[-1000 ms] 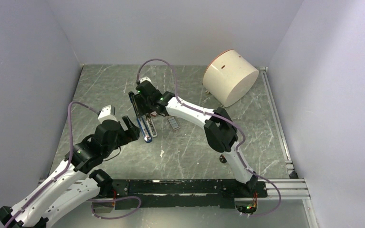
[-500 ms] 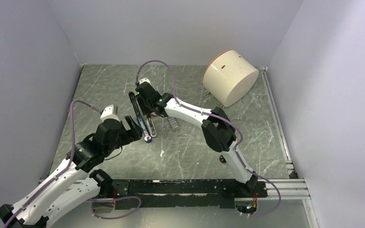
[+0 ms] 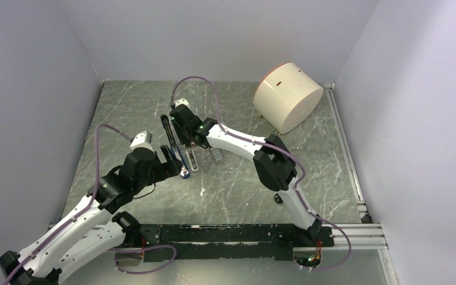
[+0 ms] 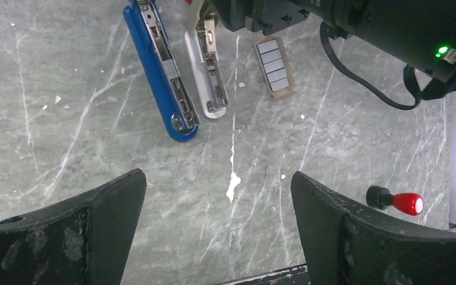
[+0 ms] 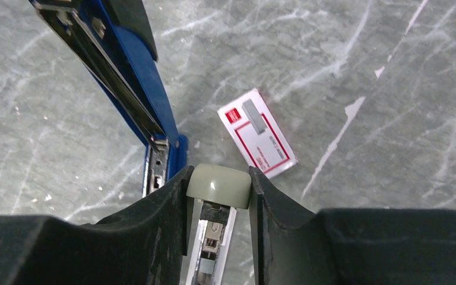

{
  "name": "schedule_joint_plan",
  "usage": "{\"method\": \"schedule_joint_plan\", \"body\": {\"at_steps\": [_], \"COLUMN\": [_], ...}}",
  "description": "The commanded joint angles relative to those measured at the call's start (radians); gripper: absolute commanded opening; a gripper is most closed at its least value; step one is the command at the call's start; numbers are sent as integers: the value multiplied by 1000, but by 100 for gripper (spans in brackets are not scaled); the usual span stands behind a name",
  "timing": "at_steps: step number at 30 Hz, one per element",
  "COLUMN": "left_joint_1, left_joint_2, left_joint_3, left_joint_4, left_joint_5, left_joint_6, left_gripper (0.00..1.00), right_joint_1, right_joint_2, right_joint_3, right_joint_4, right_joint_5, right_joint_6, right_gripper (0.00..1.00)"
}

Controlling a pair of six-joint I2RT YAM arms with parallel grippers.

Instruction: Load the staples into the stapler

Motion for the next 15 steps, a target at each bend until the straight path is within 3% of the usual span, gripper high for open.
{"method": "schedule_joint_plan", "body": {"at_steps": [1, 9, 15], "left_joint_1": [5, 5, 3], "left_joint_2": [11, 47, 83], "left_joint_3": [-19, -54, -167], "left_joint_4": [57, 143, 320], "left_joint_5": [47, 153, 282], "left_joint_6": [16, 9, -74], "left_gripper": [95, 76, 63], "right_joint_1": [0, 1, 1], "right_joint_2": [-75, -165, -242], "right_joint_3": [-62, -210, -328], "right_joint_4": [-42, -56, -41], "right_joint_5": [55, 92, 101], "right_joint_6": [-10, 27, 86], "right_gripper": [24, 24, 24]}}
